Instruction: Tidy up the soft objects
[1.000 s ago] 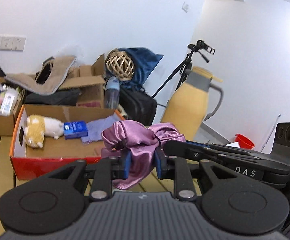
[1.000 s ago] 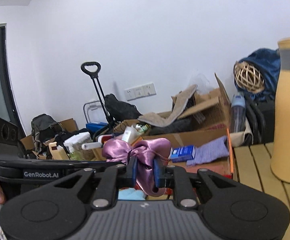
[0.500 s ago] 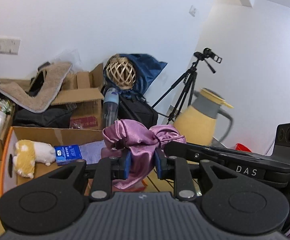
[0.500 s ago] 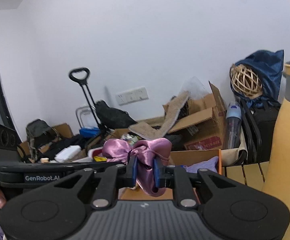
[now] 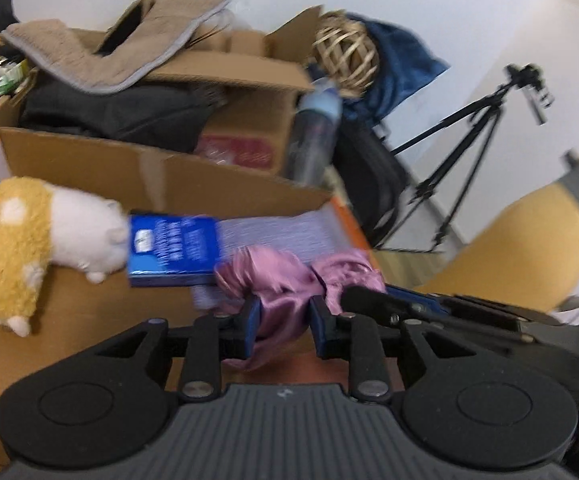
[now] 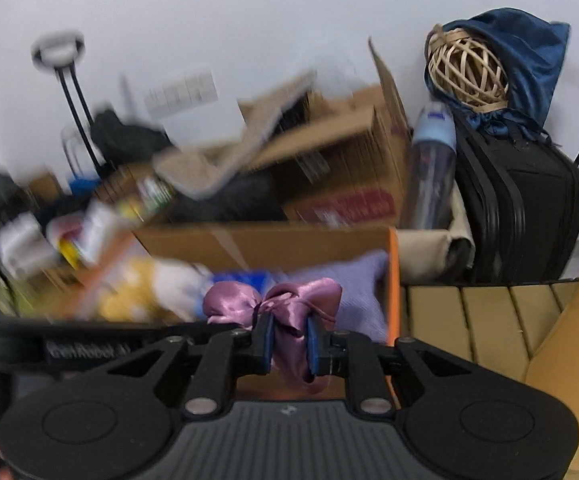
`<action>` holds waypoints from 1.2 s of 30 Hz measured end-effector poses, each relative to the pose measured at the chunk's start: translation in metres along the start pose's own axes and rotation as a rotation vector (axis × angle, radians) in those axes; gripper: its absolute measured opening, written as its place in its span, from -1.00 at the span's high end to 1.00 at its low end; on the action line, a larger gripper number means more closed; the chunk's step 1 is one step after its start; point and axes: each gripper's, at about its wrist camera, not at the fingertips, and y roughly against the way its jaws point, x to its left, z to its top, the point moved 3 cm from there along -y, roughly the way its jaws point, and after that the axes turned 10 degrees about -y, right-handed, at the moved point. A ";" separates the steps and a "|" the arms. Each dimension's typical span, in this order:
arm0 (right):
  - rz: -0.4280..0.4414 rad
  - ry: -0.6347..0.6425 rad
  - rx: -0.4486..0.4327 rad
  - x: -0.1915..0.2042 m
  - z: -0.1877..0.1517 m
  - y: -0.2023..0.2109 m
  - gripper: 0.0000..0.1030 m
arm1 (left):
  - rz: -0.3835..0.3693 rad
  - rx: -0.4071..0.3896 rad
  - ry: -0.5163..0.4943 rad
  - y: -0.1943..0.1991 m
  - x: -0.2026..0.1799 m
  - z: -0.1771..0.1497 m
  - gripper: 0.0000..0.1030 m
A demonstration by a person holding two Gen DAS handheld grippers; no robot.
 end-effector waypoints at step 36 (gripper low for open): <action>0.096 0.106 -0.336 0.069 -0.181 0.297 -0.29 | 0.334 -0.368 -0.346 0.341 -0.080 -0.227 -0.61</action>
